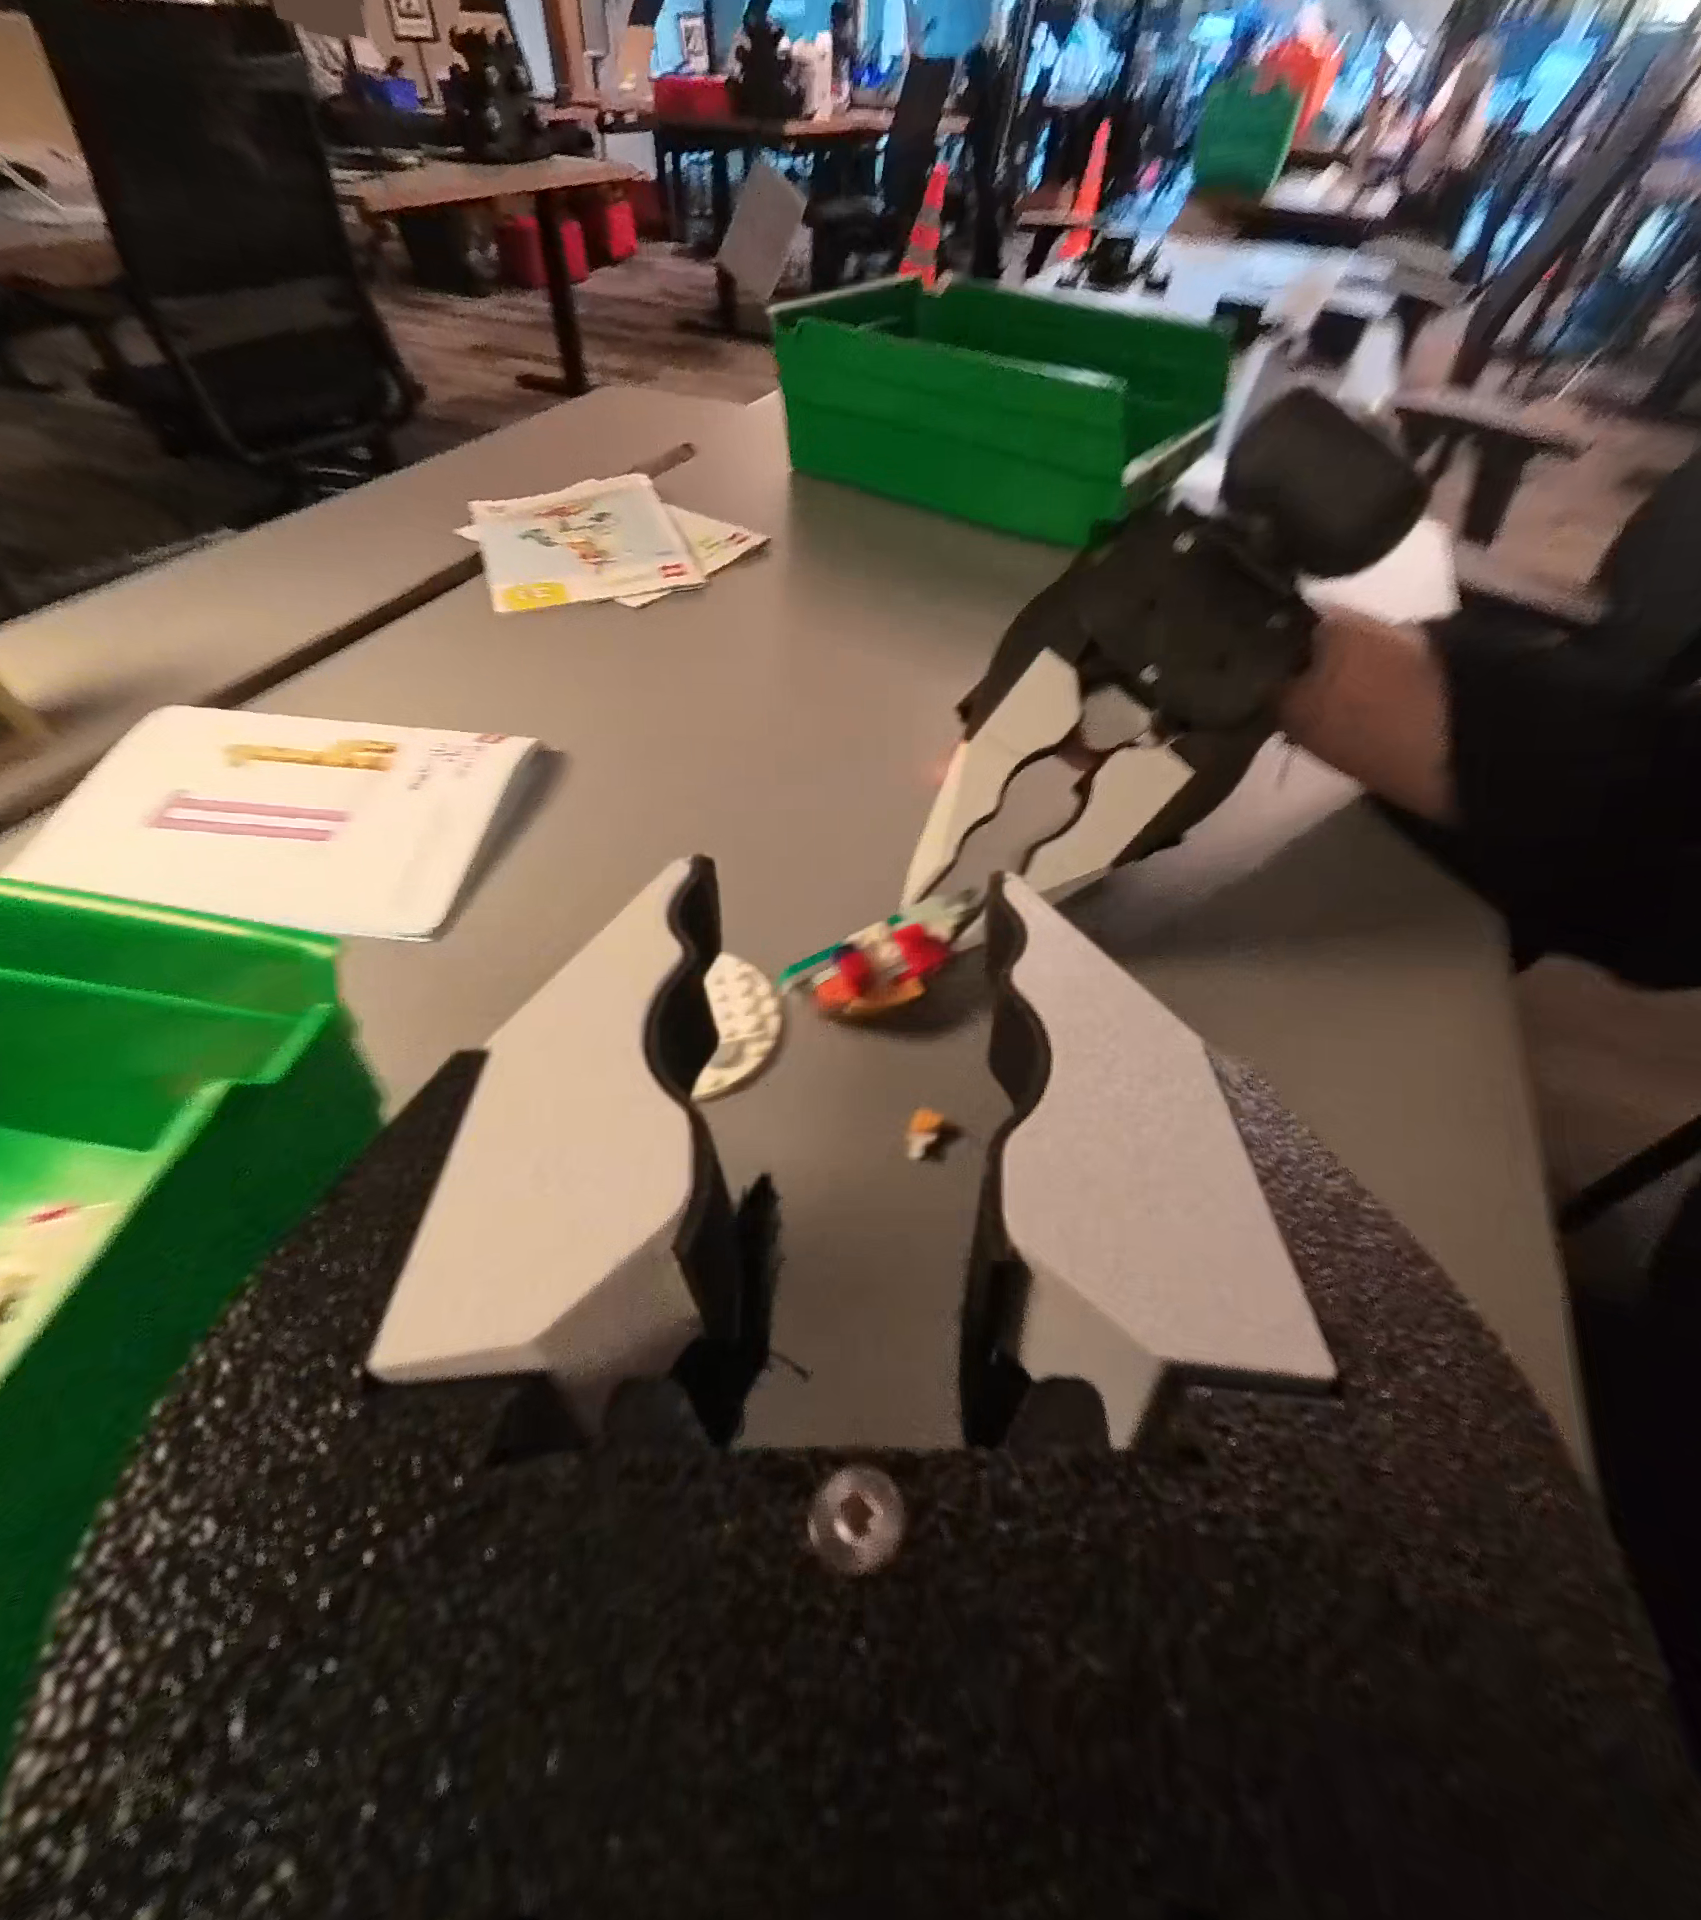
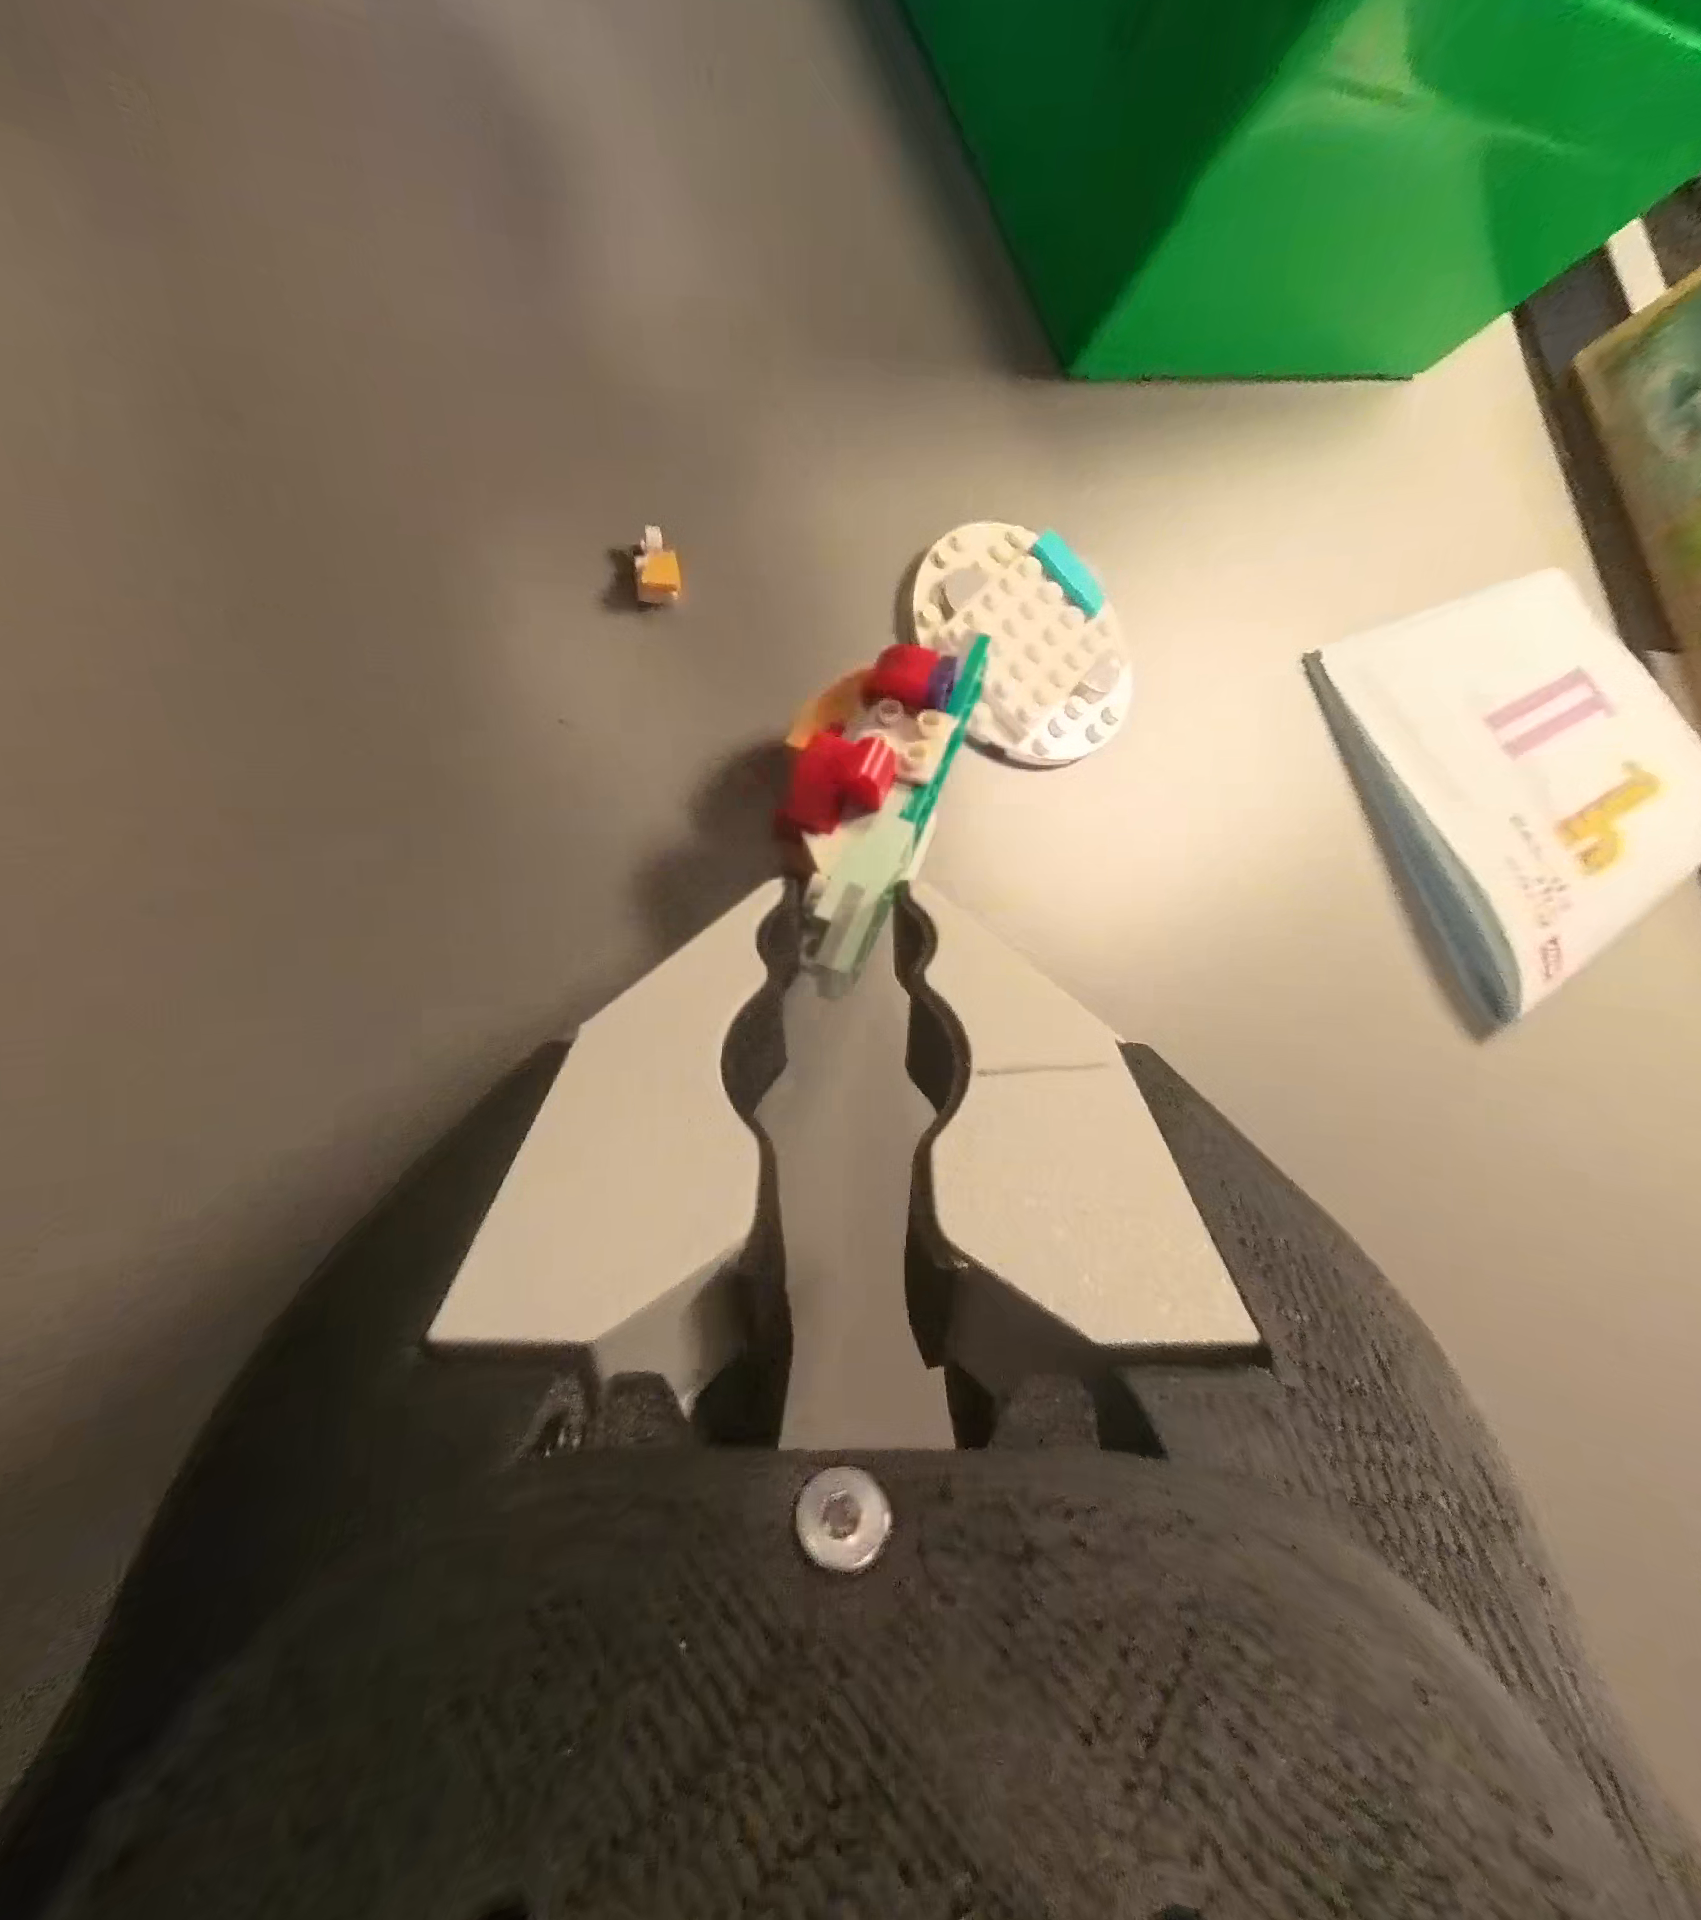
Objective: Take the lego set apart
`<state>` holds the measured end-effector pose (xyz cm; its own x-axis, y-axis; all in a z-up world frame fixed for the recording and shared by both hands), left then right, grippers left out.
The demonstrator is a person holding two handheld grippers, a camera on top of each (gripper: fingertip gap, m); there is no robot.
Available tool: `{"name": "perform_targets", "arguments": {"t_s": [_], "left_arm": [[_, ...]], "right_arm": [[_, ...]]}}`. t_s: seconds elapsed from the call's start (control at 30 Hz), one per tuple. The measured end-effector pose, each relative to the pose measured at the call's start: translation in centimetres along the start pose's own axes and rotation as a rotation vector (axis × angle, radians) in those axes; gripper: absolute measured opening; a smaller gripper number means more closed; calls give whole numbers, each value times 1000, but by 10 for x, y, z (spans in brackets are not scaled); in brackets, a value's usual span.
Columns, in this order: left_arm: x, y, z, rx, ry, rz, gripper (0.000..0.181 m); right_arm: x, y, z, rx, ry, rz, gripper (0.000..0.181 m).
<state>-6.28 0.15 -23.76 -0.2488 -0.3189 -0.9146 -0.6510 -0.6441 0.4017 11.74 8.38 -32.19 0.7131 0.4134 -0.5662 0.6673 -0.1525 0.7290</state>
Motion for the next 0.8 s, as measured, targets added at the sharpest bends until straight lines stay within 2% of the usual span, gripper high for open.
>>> {"name": "perform_targets", "arguments": {"t_s": [0.1,0.23,0.3,0.37,0.43,0.5,0.63,0.7,0.8], "left_arm": [[3,-16,-3,81,74,-17,52],[16,-40,-1,45,-58,108,55],[21,-47,0,20,-213,160,59],[23,-49,1,-76,-449,185,58],[26,-50,1,-173,-692,217,52],[30,-52,-3,-212,-895,248,42],[37,-55,-12,-222,-1114,279,21],[41,-57,-12,-214,-1148,310,27],[43,-59,-10,-208,-1095,343,50]], "right_arm": [[-2,4,-4,66,49,-32,13],[-11,12,-3,211,217,-128,12],[-17,16,1,255,282,-175,12],[-21,19,3,288,327,-205,12],[-23,20,6,285,348,-214,12],[-22,18,8,258,350,-215,12],[-20,15,10,230,362,-214,12],[-21,16,12,219,361,-221,12],[-21,15,9,234,326,-212,12]]}}
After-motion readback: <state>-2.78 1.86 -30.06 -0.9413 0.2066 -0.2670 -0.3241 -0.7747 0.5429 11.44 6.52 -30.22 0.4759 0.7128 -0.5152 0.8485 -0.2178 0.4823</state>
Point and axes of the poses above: each gripper's, where its closed fingertips meet, y back along the fingers, x out of its underside, z = x × y across the jaws, the point moved 7 cm from there along y, back along the fingers, and after that the axes turned 9 degrees about z, right-handed, at the moved point
